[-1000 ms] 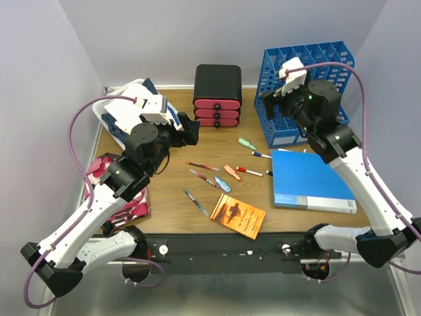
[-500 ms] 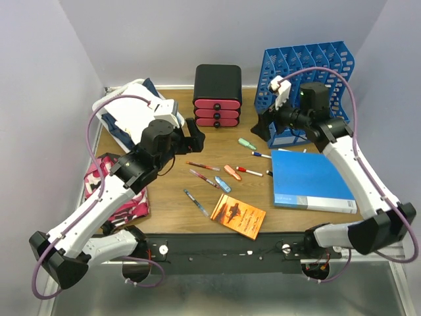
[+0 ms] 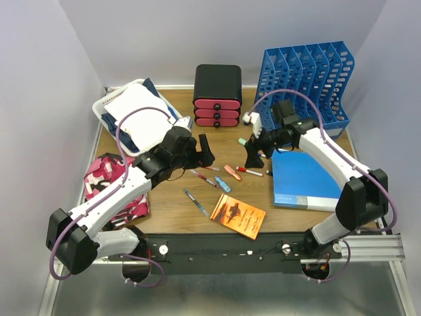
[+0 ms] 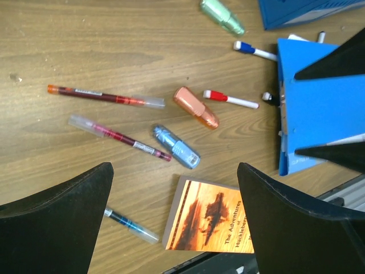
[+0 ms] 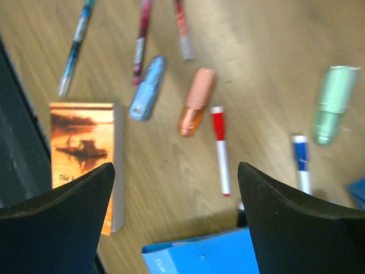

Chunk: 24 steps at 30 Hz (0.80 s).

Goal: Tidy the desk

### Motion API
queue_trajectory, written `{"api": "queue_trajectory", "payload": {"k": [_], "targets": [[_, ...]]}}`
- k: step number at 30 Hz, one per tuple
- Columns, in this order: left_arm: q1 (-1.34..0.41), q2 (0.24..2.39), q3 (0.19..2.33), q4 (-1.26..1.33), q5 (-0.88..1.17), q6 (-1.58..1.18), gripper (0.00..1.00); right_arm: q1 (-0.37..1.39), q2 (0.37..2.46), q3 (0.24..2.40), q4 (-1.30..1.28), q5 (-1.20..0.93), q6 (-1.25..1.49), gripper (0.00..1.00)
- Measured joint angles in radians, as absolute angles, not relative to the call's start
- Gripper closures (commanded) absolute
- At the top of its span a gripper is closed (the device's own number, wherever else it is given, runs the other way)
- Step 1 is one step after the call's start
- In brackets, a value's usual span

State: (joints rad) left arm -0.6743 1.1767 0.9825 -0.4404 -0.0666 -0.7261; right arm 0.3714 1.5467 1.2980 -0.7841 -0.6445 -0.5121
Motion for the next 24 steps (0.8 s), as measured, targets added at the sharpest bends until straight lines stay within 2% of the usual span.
{"api": "queue_trajectory", "payload": {"k": [6,16,24], "targets": [[-0.674,1.177,0.934,-0.450,-0.066,-0.744,0.01,0.464,1.563,1.210,-0.778,-0.643,-0.491,0.10],[-0.674,1.177,0.812,-0.405,-0.016,-0.793,0.01,0.498,1.608,1.147,-0.786,-0.659,-0.472,0.10],[-0.674,1.176,0.780,-0.355,0.086,-0.794,0.01,0.595,1.616,1.058,-0.808,-0.701,-0.461,0.11]]}}
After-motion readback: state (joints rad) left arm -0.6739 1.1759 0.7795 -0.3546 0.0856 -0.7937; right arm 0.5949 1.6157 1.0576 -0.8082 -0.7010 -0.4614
